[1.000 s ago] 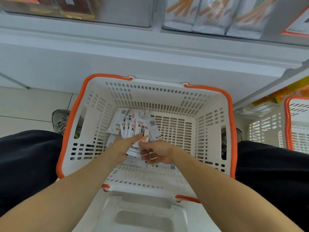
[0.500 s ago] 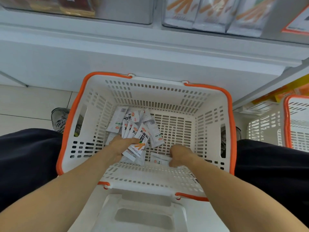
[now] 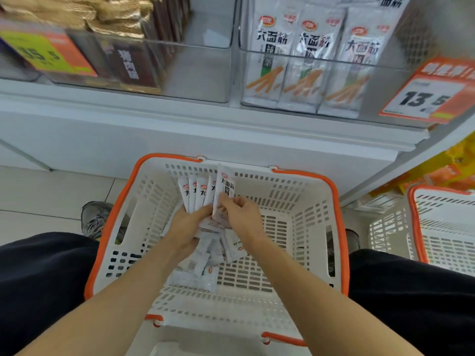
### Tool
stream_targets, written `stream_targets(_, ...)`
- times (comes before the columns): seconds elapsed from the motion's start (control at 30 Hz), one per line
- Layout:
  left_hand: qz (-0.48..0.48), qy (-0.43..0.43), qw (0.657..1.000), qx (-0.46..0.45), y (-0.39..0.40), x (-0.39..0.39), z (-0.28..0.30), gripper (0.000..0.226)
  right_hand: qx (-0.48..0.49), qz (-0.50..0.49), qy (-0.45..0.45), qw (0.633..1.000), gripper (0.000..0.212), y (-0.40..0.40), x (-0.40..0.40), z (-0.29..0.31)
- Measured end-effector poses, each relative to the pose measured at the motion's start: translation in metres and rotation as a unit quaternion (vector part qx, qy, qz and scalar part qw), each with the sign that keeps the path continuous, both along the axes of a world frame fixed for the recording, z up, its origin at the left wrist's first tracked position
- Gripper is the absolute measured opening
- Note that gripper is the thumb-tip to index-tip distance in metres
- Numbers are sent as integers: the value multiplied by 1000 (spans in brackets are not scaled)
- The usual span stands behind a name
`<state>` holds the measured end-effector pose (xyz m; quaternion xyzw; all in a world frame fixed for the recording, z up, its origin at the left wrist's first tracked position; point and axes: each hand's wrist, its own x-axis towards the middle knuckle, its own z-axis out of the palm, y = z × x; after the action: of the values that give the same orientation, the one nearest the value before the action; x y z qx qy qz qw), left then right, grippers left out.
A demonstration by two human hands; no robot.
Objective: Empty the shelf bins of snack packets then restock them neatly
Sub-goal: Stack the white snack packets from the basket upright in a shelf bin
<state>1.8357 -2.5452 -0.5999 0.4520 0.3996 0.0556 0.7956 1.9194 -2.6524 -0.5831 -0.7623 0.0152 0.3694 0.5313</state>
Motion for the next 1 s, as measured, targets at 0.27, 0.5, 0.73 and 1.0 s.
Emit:
stream_targets(0.27, -42, -53, 997, -42, -2, 14, 48, 42, 4, 29, 73, 997, 27, -11, 39, 50)
stream_targets(0.5, -141, -56, 986, 75, -33, 19, 81, 40, 9, 133, 145, 980, 33, -33, 52, 125)
stream_targets(0.73, -153, -29, 979, 134, -79, 25, 119, 25, 19, 160, 163, 973, 34, -90, 52, 178)
stream_targets(1.0, -137, -166, 922, 322, -102, 60, 202, 45, 83, 215, -42, 972, 45, -134, 93, 239)
